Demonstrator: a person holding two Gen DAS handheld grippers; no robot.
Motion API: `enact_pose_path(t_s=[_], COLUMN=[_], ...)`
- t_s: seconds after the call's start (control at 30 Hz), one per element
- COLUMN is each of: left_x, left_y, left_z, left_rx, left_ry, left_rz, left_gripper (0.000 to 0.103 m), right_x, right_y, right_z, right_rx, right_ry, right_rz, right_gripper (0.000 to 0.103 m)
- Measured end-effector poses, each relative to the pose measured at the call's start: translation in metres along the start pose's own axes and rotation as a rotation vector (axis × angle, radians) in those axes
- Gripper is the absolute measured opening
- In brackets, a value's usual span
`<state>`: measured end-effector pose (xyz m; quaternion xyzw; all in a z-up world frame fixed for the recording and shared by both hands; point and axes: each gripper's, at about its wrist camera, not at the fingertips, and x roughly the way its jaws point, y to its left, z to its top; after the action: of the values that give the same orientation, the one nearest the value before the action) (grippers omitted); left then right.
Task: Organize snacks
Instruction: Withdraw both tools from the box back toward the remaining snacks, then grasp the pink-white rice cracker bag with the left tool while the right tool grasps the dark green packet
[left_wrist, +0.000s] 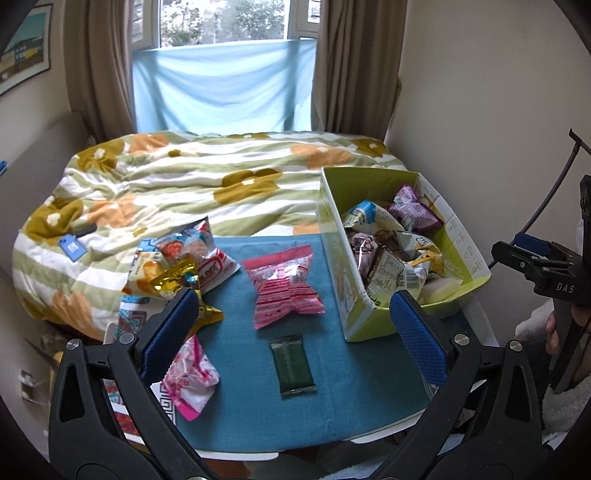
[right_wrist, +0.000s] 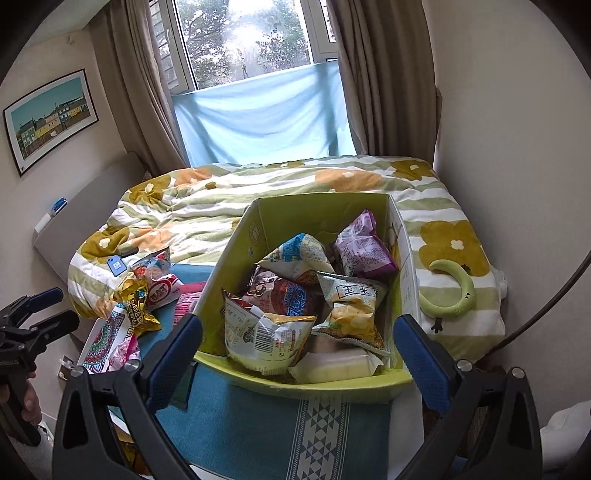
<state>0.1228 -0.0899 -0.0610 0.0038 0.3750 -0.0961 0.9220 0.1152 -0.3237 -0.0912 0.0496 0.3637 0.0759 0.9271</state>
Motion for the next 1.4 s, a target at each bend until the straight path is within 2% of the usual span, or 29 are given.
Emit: enact_pose_path(t_s=[0.23, 0.33, 0.47, 0.77, 1.03, 1.13, 1.27, 1.4], left_x=[-0.028, -0.04, -0.053, -0.055, -0.005, 0.022, 0.061, 0.098], left_y=[0.049, 0.071, 0.104, 0.164, 0.185, 0.181, 0.18, 0.174], left_z=[-0.01, -0.015, -0.024, -0.045, -0.06, -0.071, -0.087, -0.102], left_rx=[0.019, 0.046, 0.08, 0.127, 0.178, 0.235, 0.231, 0.258], left_ry=[-0.028, -0.03, -0.017, 0.03, 0.137, 0.187, 0.256, 0.31], left_rz=[-0.018, -0.032, -0.05, -0.12, -0.239, -0.238, -0.287, -0.277], left_gripper=[0.102, 0.102, 0.102, 0.102, 0.102, 0.102, 0.102, 0.102], right_x=[-0.016, -0.027, -0.04, -0.04, -0.009, 0.004, 0.028, 0.051], right_y=[0.035, 0.057, 0.103, 0.164, 0.209, 0.215, 0.221, 0.22], right_z=[-0.005, -0.007, -0.016, -0.04, -0.064, -0.072, -0.083, -0.091], right_rx=[-0.002, 0.025, 0.032, 0.098, 0.148, 0.187, 0.191, 0.209], right_ry=[-0.026, -0.06, -0.101, -0.098, -0.037, -0.018, 0.025, 0.066], right_rz=[-0.019, -0.054, -0.129, -0.163, -0.211, -0.207, -0.223, -0.222], right_gripper=[0.103, 0.103, 0.103, 0.103, 0.103, 0.103, 0.103, 0.103])
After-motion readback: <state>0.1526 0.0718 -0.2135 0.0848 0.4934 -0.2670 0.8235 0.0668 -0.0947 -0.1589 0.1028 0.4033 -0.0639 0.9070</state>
